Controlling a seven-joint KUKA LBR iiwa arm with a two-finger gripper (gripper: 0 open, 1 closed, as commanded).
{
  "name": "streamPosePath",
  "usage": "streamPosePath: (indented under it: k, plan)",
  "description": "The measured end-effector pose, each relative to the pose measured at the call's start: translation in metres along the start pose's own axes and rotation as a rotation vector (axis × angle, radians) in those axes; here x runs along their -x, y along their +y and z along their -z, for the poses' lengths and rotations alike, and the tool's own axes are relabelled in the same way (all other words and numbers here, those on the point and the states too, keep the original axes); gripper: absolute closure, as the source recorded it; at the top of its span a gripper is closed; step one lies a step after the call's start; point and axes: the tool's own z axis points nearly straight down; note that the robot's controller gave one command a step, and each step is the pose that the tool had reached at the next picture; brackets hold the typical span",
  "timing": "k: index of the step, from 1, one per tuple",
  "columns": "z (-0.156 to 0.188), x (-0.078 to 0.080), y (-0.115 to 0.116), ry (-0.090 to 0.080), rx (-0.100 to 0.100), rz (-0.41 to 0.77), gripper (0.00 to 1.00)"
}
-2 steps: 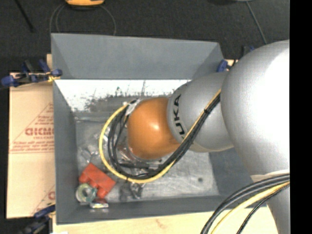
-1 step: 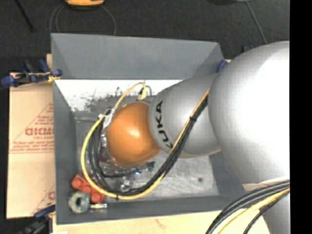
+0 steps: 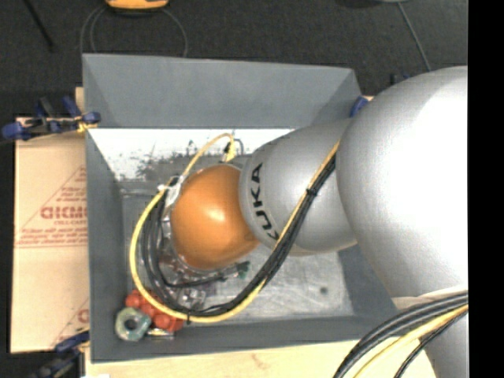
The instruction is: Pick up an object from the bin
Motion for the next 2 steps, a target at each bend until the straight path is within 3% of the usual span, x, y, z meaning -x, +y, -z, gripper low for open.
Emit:
streamPosePath:
  k: [2]
  plan:
    - [0.124,0.004,-0.007,0.007,0.005,-0.009,1.0]
